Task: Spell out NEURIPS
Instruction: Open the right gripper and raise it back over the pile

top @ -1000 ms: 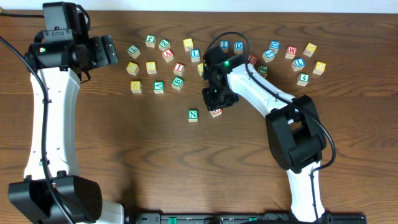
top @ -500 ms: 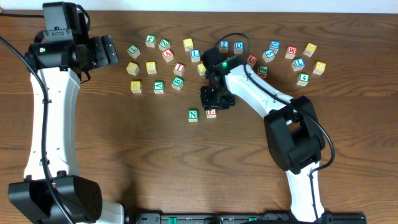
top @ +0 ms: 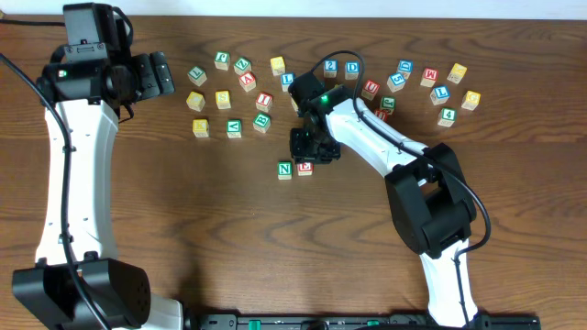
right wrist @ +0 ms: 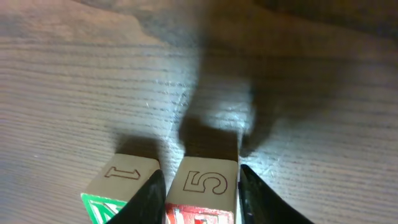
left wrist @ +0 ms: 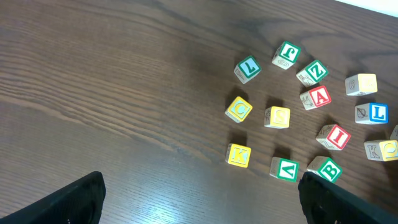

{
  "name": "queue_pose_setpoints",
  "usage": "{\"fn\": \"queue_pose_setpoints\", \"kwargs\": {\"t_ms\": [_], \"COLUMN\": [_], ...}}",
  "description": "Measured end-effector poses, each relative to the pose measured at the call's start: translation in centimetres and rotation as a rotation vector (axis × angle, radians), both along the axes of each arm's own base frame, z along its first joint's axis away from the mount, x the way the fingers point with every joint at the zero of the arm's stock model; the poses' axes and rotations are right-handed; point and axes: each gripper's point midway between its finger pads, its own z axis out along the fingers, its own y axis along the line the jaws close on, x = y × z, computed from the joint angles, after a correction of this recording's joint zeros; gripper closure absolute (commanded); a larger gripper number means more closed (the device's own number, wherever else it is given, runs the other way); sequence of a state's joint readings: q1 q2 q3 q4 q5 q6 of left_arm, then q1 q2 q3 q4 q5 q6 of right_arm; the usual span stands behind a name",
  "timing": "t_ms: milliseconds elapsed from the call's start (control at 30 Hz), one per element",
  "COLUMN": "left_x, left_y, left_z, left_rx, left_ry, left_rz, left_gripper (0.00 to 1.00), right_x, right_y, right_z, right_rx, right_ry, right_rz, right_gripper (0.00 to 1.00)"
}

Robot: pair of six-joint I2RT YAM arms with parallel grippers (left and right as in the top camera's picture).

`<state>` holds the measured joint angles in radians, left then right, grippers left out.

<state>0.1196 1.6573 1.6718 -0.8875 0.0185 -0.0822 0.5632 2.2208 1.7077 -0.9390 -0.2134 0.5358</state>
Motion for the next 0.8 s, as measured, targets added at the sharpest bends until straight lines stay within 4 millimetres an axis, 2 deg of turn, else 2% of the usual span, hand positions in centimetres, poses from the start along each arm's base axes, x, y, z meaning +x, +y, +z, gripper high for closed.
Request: {"fn": "queue_pose_setpoints", "kwargs": {"t_ms": [67,200,467,700,800], "left_x": [0.0,0.0,0.0,0.0,0.0], "left_y": [0.0,0.0,0.0,0.0,0.0], "left_z": [0.0,0.0,0.0,0.0,0.0], "left_rx": [0.000,0.000,0.000,0.000,0.000], "left_ry": [0.000,0.000,0.000,0.000,0.000], "left_rz": [0.000,0.000,0.000,0.000,0.000], "left_gripper": [0.02,0.02,0.02,0.02,0.02], "right_x": [0.0,-0.2,0.5,2.5,2.4], "right_y": [0.0,0.0,-0.4,-0.5,-0.6], "right_z": [0.0,0.1,1.5,4.4,5.0], "right_rx": [0.002,-0.001,-0.031,-0.029,-0.034], "right_ry": [-0.001,0.009,-0.015,-0.092,-0.097], "right_rz": [-0.004,-0.003,0.016,0.096,0.126], "right_gripper": [0.57,0.54,0.56,0.57,0.61]}}
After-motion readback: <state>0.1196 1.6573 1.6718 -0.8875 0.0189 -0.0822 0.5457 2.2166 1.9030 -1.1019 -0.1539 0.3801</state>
